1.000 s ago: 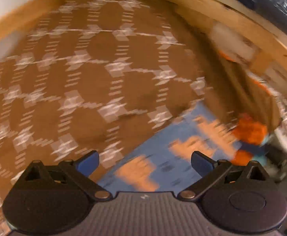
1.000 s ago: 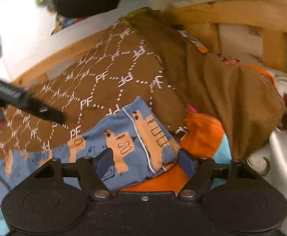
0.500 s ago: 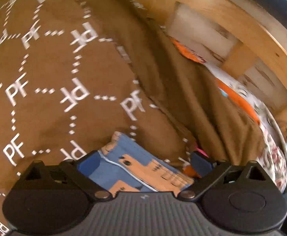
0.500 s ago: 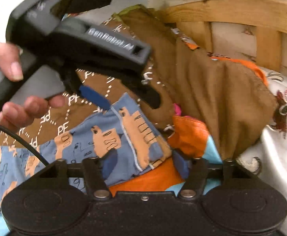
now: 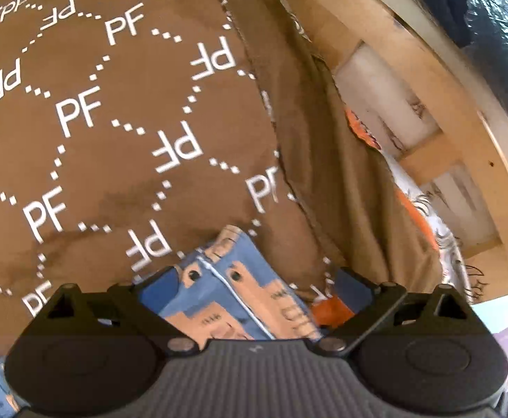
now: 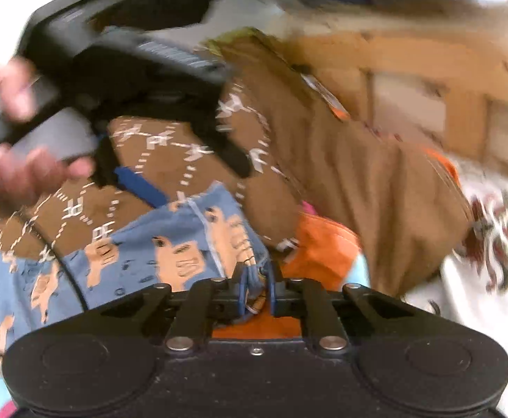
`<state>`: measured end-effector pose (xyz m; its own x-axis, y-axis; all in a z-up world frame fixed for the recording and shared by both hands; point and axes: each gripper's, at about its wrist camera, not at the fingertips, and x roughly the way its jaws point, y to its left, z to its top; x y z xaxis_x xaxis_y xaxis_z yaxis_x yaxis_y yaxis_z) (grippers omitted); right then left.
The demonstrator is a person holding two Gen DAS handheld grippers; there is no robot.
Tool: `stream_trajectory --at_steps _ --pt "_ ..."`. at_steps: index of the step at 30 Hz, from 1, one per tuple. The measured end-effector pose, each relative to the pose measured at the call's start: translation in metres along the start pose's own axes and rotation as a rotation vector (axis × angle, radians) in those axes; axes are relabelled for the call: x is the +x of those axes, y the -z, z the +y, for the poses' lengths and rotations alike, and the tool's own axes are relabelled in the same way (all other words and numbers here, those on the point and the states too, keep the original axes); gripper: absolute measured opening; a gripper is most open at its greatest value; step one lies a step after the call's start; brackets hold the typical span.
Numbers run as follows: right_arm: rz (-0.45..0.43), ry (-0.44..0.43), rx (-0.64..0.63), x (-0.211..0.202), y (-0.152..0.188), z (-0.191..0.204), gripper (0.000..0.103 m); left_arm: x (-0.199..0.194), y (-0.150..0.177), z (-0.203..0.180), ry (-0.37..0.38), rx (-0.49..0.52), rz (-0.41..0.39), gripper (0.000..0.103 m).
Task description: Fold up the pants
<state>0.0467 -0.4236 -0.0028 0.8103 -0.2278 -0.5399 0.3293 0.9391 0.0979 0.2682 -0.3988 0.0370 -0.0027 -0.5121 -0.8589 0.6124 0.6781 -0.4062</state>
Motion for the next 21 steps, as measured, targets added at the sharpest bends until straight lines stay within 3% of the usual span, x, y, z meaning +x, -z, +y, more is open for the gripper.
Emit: stream_trajectory --at_steps 7,9,15,21 --pt "-0.09 -0.04 -0.238 -0.017 0.01 0.039 0.012 0.013 -0.017 -0.021 -0.088 -0.022 0.079 0.088" --pt "-0.08 -0.047 -0.243 -0.016 0.011 0.04 0.012 0.006 -0.021 -0.028 -0.123 -0.002 0.068 0.088" --pt "-0.068 -0.05 -0.245 -0.013 0.01 0.041 0.012 0.002 -0.026 -0.042 -0.091 0.0 0.094 0.089" --pt "-0.067 -0.065 -0.287 -0.016 0.014 0.048 0.012 0.033 -0.02 -0.046 -0.128 -0.03 0.167 0.062"
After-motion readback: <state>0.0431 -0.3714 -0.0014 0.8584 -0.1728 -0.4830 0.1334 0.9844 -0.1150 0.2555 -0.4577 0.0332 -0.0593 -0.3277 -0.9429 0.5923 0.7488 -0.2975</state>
